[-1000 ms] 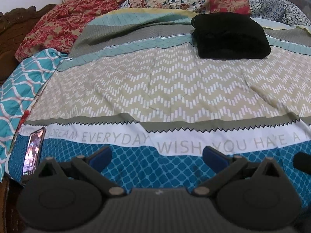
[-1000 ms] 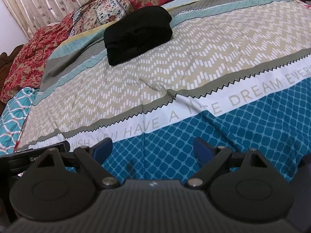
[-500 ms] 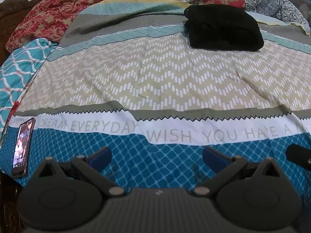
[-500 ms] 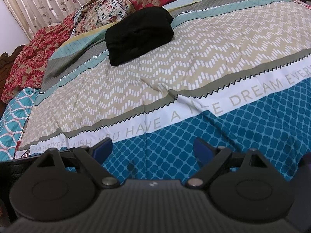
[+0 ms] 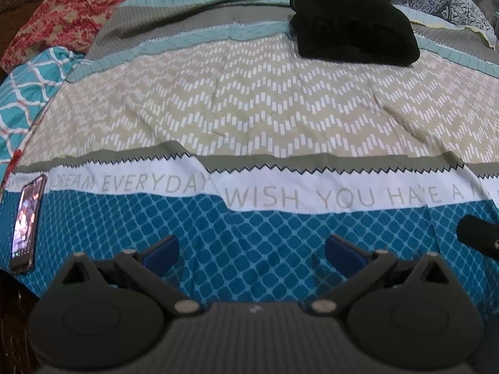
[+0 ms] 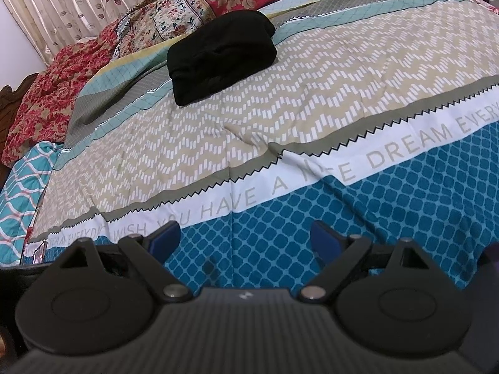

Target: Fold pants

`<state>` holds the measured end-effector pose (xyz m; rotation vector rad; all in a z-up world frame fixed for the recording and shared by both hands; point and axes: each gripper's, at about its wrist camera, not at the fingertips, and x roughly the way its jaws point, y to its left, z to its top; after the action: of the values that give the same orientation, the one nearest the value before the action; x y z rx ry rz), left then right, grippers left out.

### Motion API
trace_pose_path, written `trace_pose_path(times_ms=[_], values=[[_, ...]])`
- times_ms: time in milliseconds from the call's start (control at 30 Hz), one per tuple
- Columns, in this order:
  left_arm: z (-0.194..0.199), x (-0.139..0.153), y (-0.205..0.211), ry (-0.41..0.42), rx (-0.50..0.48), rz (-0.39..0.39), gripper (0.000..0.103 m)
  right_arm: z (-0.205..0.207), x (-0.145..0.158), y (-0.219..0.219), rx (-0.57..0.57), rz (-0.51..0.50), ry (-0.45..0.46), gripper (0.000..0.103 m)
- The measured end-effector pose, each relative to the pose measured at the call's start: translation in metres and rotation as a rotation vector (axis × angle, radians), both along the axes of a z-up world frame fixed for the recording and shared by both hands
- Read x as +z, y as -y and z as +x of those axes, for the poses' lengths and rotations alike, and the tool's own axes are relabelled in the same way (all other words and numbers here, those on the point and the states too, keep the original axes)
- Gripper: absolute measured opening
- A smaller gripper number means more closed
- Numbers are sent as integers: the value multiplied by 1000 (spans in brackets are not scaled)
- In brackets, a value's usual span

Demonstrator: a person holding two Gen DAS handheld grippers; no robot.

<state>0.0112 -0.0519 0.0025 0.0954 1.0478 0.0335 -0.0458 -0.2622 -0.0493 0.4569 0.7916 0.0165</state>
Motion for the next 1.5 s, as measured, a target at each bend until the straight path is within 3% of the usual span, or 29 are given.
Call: trace_pose_path(times_ms=[433, 833, 1100, 1500], values=[[0, -4, -1, -44, -6, -34, 103, 1, -2, -2, -4, 5, -8, 92], [-1, 3, -3, -10, -1, -43, 103, 2, -3, 0, 2, 12, -19, 92], [-2, -1, -2, -22, -1, -22, 103, 1, -4, 1, -1, 15, -20, 92], [-6, 8, -1, 40, 1, 32, 103, 0, -6, 3, -5, 21, -28, 92]])
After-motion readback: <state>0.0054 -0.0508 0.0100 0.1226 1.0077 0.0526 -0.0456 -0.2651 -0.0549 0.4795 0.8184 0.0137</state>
